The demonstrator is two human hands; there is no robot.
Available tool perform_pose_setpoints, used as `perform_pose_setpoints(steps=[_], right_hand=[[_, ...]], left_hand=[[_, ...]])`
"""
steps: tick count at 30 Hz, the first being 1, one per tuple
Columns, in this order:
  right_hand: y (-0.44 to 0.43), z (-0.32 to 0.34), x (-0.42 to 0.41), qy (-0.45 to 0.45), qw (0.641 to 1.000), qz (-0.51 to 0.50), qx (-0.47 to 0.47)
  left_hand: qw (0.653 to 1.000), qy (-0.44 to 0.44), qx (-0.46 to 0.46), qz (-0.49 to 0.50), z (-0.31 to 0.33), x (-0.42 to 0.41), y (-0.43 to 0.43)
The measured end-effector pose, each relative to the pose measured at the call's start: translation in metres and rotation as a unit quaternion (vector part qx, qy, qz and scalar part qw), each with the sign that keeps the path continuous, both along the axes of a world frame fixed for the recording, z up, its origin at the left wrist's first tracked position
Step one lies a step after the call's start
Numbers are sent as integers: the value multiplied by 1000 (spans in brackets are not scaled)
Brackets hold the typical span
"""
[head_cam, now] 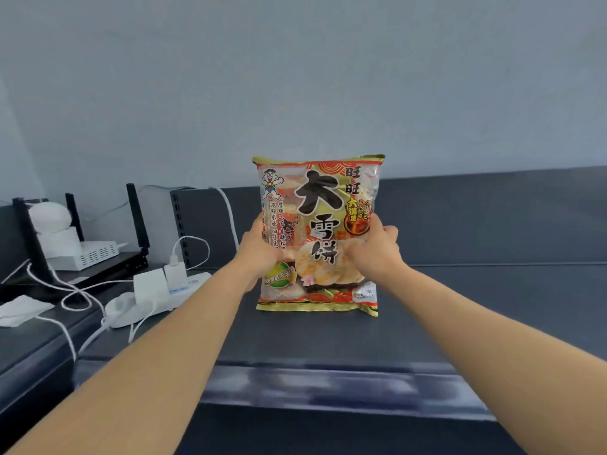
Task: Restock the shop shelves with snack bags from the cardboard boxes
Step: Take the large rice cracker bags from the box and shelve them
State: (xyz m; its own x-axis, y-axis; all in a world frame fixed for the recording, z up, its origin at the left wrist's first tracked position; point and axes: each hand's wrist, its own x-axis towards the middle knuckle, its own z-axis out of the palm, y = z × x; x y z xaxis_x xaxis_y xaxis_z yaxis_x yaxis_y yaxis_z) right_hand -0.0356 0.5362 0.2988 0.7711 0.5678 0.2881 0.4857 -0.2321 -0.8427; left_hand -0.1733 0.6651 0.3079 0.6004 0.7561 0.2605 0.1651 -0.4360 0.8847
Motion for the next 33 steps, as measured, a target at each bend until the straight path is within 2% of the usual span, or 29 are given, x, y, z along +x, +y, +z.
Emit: perform_pose_setpoints(steps=[11,18,23,26,30,33], right_hand=[[56,-7,36,6,1000,4,26],[60,-29,37,-13,999,26,14],[55,-43,33,-21,996,39,-75],[48,-44,30,-34,993,36,-104],[31,-37,17,-97,987,8,-130],[7,-32,2,-145,978,15,-152]], left_hand=[[999,-52,2,-15,-15,42,67],[999,17,-21,-31,-24,44,75],[998,60,-23,-11,-33,41,69],[995,96,1,28,-34,36,63],[984,124,87,91,-26,27,39],[980,107,157,57,-20,23,2]])
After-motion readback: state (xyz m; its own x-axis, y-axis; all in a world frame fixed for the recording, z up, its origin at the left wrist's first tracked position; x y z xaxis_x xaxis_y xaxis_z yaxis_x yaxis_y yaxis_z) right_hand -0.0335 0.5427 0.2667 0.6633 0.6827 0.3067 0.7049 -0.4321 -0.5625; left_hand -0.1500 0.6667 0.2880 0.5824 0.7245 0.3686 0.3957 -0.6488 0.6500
